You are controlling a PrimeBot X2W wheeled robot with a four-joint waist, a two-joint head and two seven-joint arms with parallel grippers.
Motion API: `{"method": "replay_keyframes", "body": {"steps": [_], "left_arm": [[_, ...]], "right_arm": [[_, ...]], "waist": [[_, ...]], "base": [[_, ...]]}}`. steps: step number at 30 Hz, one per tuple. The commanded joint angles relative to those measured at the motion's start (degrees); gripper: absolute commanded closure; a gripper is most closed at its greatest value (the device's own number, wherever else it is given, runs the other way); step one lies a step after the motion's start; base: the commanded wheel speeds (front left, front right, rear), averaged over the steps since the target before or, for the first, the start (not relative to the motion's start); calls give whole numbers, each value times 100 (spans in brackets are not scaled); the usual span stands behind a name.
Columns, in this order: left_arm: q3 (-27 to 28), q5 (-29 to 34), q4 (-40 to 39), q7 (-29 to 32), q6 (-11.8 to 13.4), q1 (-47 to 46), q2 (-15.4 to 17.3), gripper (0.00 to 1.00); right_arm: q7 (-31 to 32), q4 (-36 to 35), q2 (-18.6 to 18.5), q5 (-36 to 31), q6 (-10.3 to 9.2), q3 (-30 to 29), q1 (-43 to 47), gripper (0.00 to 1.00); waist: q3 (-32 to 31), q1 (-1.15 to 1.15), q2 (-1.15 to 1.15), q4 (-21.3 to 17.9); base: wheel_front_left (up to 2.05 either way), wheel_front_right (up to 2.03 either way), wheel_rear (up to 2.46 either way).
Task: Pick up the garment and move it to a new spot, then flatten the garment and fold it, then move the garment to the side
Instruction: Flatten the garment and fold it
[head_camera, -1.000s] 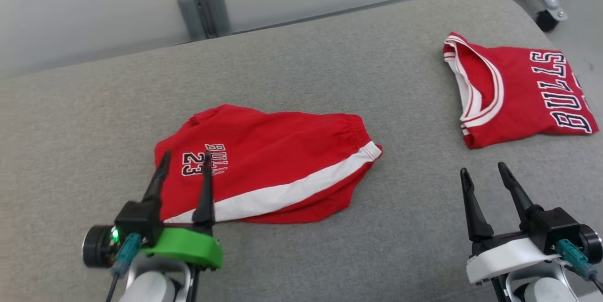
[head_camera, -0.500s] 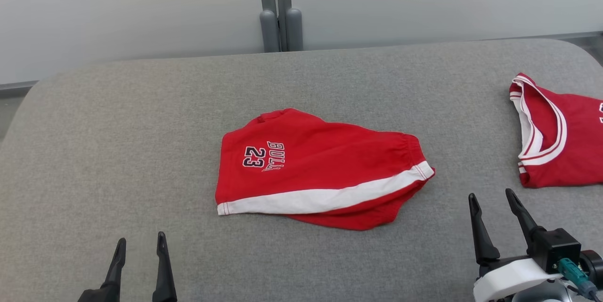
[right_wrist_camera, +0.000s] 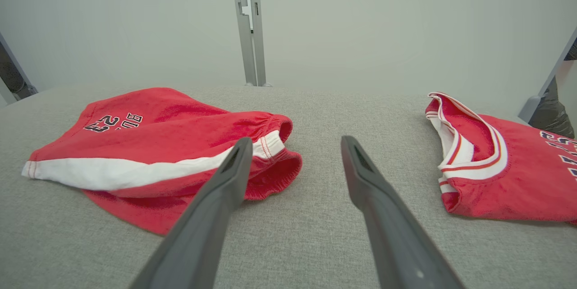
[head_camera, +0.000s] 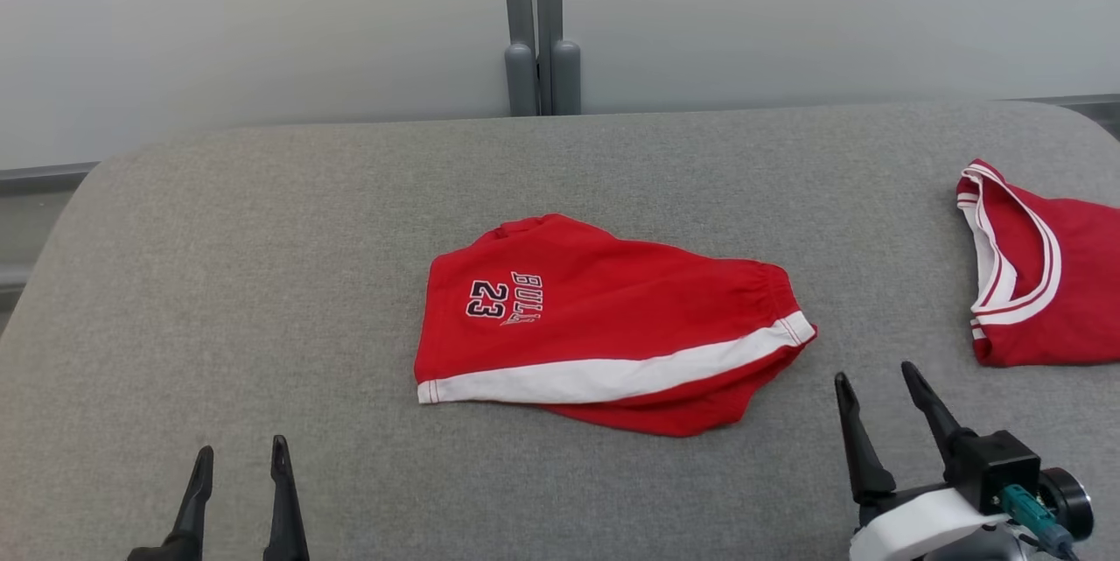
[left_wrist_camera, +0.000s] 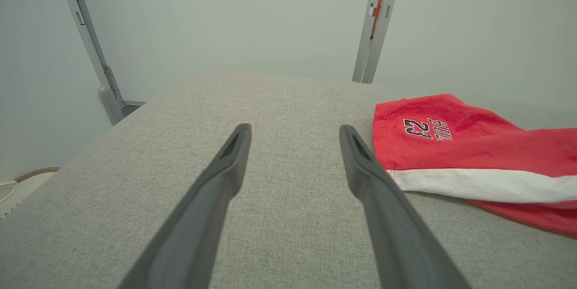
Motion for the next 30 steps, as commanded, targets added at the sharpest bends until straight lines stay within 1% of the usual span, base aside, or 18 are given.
{"method": "replay_keyframes", "body": {"steps": [1, 3, 5, 7, 10, 13, 15, 19, 21, 24, 27, 30], "left_arm": [[-1, 41, -31, 1, -30, -135, -8, 0], [-131, -22, 113, 2, -67, -199, -12, 0], [-396, -76, 463, 36, -133, -331, -17, 0], [-596, -51, 738, 317, -158, -648, -3, 0], [-828, -144, 979, 829, -167, -1028, -3, 0], [-986, -136, 1201, 1331, -119, -1398, 0, 0], [-1073, -193, 1361, 1618, -150, -1631, 6, 0], [-1278, -201, 1651, 1909, -148, -2000, 0, 0], [-1349, -182, 1772, 1967, -114, -2151, 2, 0], [-1425, -311, 1903, 2030, -131, -2275, -3, 0], [-1440, -390, 2026, 2055, -68, -2378, -3, 0], [-1439, -496, 2100, 2038, -86, -2478, -4, 0]], "right_arm": [[-16, 51, -19, 89, -9, 84, -137, 0], [-15, 299, -140, 247, -9, 361, -273, 0], [114, 584, -398, 455, -11, 694, -602, 0], [634, 715, -714, 722, -9, 1133, -974, 0], [1560, 619, -1303, 1217, -9, 1719, -1413, 0], [2199, 385, -1719, 1706, -9, 2046, -1802, 0], [2517, 313, -1993, 1854, -9, 2255, -1982, 0], [2782, 229, -2229, 2113, -9, 2563, -2294, 0], [2844, 191, -2277, 2212, -9, 2700, -2370, 0], [2881, 169, -2343, 2294, -9, 2836, -2432, 0], [2853, 129, -2383, 2333, -9, 2920, -2490, 0], [2819, 112, -2413, 2346, -9, 2967, -2544, 0]], "waist": [[51, 0, 0, -41], [101, 0, 0, -78], [199, 0, 0, -117], [316, 0, 0, -141], [479, 0, 0, -160], [624, 0, 0, -180], [721, 0, 0, -184], [869, 0, 0, -170], [912, 0, 0, -156], [955, 0, 0, -157], [1032, 0, 0, -187], [1091, 0, 0, -215]], "base": [[0, 0, 0], [0, 0, 0], [0, 0, 0], [0, 0, 0], [0, 0, 0], [0, 0, 0], [0, 0, 0], [0, 0, 0], [0, 0, 0], [0, 0, 0], [0, 0, 0], [0, 0, 0]]}}
